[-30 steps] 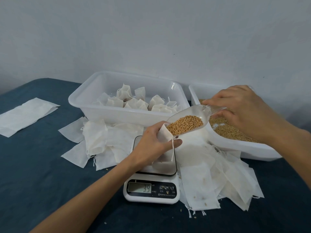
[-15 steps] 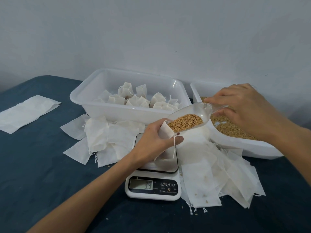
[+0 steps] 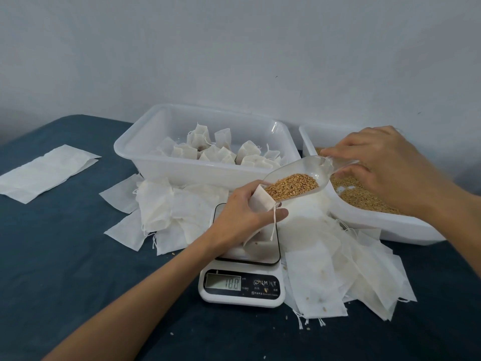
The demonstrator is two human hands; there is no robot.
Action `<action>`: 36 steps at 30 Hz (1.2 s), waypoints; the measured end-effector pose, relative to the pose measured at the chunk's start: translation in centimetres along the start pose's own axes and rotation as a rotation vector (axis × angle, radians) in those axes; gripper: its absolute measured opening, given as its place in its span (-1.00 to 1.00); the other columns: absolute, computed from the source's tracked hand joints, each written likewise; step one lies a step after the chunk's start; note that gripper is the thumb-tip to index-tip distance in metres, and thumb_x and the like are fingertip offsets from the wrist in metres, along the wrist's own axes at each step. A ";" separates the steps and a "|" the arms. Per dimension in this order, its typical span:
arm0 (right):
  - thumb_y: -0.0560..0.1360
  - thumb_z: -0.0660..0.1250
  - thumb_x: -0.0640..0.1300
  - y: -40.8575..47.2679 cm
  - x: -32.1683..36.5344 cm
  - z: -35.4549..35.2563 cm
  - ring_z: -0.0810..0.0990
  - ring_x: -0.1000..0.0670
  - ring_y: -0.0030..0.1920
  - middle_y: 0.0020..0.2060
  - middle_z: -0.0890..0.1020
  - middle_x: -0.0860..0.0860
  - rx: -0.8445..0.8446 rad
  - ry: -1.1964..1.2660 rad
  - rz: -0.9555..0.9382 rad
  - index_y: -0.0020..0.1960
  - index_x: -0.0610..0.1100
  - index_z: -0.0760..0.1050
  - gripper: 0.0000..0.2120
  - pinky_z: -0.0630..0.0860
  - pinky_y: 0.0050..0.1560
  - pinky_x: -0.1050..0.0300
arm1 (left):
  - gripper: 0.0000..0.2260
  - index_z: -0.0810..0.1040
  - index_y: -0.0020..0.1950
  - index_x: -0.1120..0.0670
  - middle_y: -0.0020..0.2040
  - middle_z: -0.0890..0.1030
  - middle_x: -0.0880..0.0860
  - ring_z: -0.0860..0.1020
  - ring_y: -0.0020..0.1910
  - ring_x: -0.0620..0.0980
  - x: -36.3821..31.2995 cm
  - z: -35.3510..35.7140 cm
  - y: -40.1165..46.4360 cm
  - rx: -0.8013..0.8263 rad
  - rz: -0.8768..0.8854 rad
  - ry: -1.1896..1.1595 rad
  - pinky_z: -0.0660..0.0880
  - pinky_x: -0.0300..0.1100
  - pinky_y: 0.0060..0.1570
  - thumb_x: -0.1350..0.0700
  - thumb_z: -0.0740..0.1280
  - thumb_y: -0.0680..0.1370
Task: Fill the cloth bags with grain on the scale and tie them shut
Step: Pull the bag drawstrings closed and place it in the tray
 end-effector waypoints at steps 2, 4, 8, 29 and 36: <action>0.44 0.49 -0.30 0.0 0.0 0.0 0.60 -0.15 0.03 -0.01 0.68 0.00 -0.005 -0.004 -0.006 0.23 -0.11 0.65 -0.63 0.32 0.21 -0.09 | -0.64 0.61 0.19 0.02 -0.03 0.73 -0.05 0.66 -0.01 -0.10 0.0 0.0 0.0 -0.002 0.001 -0.011 0.60 0.02 0.17 0.02 0.57 0.43; 0.44 0.50 -0.29 0.1 0.0 -0.1 0.60 -0.16 0.03 -0.01 0.68 0.01 -0.009 -0.007 -0.008 0.23 -0.11 0.65 -0.63 0.32 0.21 -0.09 | -0.66 0.62 0.18 0.03 -0.03 0.73 -0.05 0.67 -0.02 -0.11 0.0 0.0 0.0 -0.001 0.009 -0.015 0.60 0.00 0.16 0.05 0.57 0.45; 0.44 0.50 -0.29 0.1 0.1 0.0 0.60 -0.16 0.02 -0.01 0.68 0.00 -0.014 -0.013 -0.013 0.23 -0.12 0.65 -0.63 0.34 0.20 -0.11 | -0.64 0.62 0.20 0.03 0.01 0.73 -0.02 0.68 0.02 -0.05 -0.1 -0.2 0.1 -0.009 0.015 -0.001 0.60 0.04 0.20 0.03 0.57 0.45; 0.44 0.50 -0.28 0.0 0.3 -0.2 0.60 -0.16 0.04 0.01 0.68 -0.01 -0.015 -0.027 -0.012 0.23 -0.13 0.65 -0.64 0.34 0.22 -0.12 | -0.55 0.60 0.24 -0.06 0.10 0.71 -0.03 0.66 0.13 0.01 0.1 -0.3 0.0 -0.031 -0.013 0.023 0.57 0.14 0.26 -0.06 0.57 0.39; 0.44 0.51 -0.27 0.1 0.2 -0.1 0.60 -0.15 0.03 0.00 0.68 0.00 -0.019 -0.040 -0.017 0.22 -0.13 0.66 -0.64 0.31 0.21 -0.06 | -0.59 0.61 0.23 0.02 0.06 0.73 0.00 0.68 0.09 0.01 -0.2 -0.3 0.0 -0.025 0.003 0.004 0.59 0.10 0.25 0.03 0.58 0.43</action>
Point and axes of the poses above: each hand's wrist, its own y-axis towards the middle knuckle, its own z-axis out of the palm, x = y × z, the point moved 6 cm from there along y, towards the middle knuckle
